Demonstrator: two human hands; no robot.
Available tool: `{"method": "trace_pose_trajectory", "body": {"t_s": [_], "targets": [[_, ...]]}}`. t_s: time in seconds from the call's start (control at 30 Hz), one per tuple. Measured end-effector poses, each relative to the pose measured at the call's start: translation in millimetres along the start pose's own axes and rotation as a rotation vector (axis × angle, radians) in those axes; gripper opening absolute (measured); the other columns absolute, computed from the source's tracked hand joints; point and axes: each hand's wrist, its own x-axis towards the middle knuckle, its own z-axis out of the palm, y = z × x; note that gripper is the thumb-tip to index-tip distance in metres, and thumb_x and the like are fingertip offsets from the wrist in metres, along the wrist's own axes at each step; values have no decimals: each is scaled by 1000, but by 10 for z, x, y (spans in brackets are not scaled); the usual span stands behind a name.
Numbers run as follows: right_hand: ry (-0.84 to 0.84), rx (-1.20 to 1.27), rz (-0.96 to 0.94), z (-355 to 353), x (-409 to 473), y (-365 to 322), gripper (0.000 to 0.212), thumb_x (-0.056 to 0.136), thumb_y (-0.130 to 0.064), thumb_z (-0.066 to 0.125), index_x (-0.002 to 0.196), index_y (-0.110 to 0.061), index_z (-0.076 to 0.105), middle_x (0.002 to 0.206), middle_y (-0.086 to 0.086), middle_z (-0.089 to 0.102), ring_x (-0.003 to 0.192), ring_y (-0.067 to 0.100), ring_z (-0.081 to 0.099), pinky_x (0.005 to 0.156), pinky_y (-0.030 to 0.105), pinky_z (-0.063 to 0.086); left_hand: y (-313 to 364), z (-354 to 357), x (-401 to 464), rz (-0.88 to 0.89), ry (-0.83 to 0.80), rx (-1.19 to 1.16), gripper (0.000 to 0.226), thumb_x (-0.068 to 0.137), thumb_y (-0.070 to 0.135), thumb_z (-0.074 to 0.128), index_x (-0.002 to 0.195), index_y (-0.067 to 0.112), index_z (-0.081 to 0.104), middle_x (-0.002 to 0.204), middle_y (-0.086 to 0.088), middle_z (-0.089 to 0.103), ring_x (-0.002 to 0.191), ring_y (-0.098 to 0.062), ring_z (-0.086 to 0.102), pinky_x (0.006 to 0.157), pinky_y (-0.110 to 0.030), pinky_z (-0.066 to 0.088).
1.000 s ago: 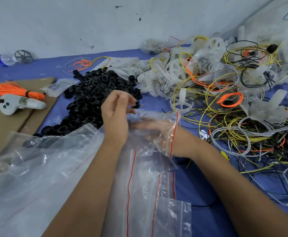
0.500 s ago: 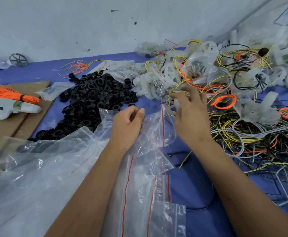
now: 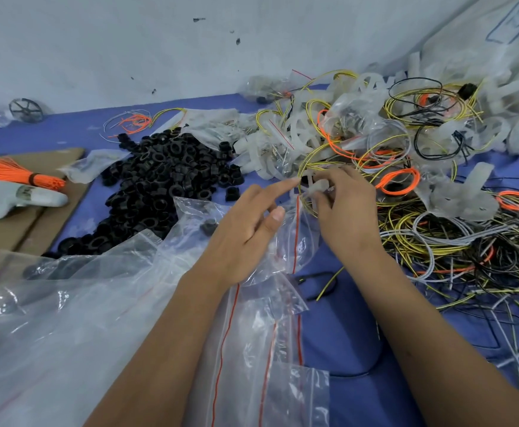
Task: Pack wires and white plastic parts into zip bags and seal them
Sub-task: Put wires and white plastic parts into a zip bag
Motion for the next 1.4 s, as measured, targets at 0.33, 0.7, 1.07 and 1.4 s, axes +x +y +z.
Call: {"method": "trace_pose_trajectory", "body": {"t_s": [0.33,0.7,1.07,1.4], "targets": [[437,426,218,-86,21,-49,21,102,-33,51,92,-15,56,69,-9,56,62,5,50,58,24,40,84,3,-11,-94,-54,86,60,86,8,36,132,39,57,106,6,46,90,-9,53,78,-25,45],[230,220,42,-76,-5,-13,20,88,-37,72,82,-19,68,64,-10,60,58,9,54,62,34,48,27,-26,-32,-327,196,250,55,93,78,28,81,29,50,85,9,53,80,-7,52,70,-33,41],[186,65,17,-51,-45,-65,16,89,-34,70,88,-18,71,72,-2,62,68,20,57,68,42,50,83,80,11,-514,157,396,38,74,64,51,74,26,46,66,7,56,63,-7,52,57,-31,34],[453,97,73,-199,-18,-34,29,96,-39,65,81,-15,66,74,-1,61,70,19,54,65,29,33,27,34,23,-496,361,73,44,100,28,55,62,22,33,53,8,34,54,-12,29,55,-32,24]]}}
